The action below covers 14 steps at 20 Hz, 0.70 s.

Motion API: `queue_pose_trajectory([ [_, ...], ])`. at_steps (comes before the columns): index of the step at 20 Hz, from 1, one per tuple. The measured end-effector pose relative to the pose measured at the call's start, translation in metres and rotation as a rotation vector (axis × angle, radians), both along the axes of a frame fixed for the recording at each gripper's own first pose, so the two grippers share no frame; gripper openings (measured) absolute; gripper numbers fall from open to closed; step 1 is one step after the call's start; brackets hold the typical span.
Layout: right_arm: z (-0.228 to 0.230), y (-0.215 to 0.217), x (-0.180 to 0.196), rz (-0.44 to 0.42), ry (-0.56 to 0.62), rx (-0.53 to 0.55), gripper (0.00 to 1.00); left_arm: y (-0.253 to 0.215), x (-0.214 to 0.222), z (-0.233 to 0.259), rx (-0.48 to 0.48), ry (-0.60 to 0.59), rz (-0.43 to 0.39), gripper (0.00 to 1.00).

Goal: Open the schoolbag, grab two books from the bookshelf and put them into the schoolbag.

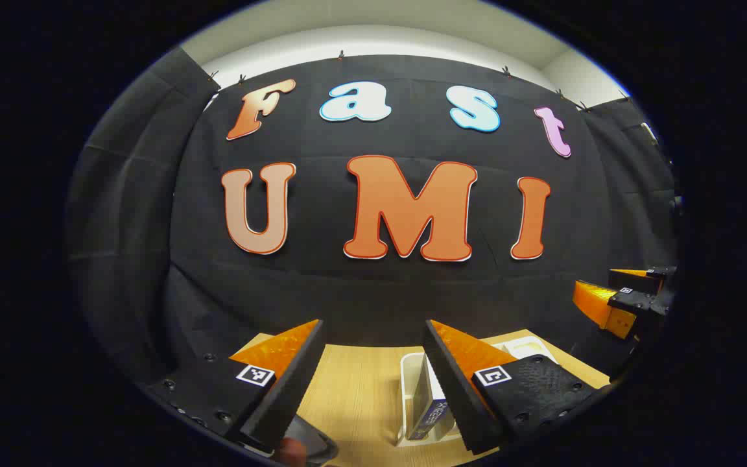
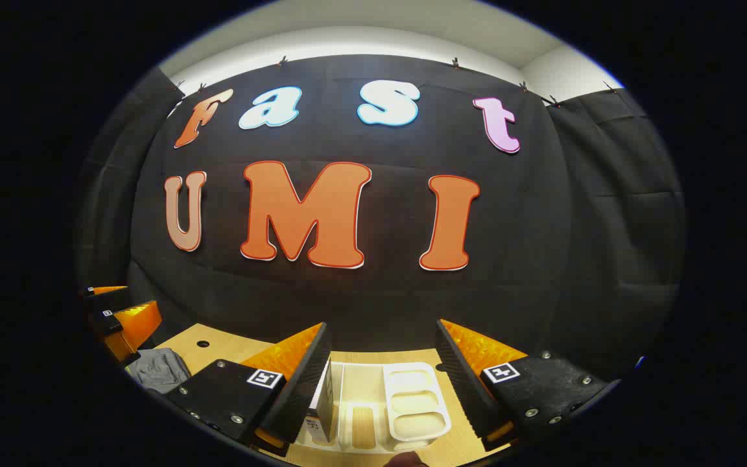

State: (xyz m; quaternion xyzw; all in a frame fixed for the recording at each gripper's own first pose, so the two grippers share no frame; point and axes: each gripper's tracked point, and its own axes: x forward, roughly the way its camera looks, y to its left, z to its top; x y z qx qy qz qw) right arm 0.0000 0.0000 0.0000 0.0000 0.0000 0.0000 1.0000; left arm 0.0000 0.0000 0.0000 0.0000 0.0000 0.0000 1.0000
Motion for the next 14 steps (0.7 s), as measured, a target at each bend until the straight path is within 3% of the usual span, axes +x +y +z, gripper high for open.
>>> queue_pose_trajectory([
  [7, 0.003, 0.012, -0.001, -0.025, 0.003, -0.012, 0.96, 0.006, 0.007, -0.001, 0.004, 0.007, -0.033, 0.96],
  [14, -0.002, 0.023, -0.004, 0.002, 0.005, -0.010, 0.97, 0.016, -0.001, -0.002, 0.003, 0.011, -0.011, 0.96],
])
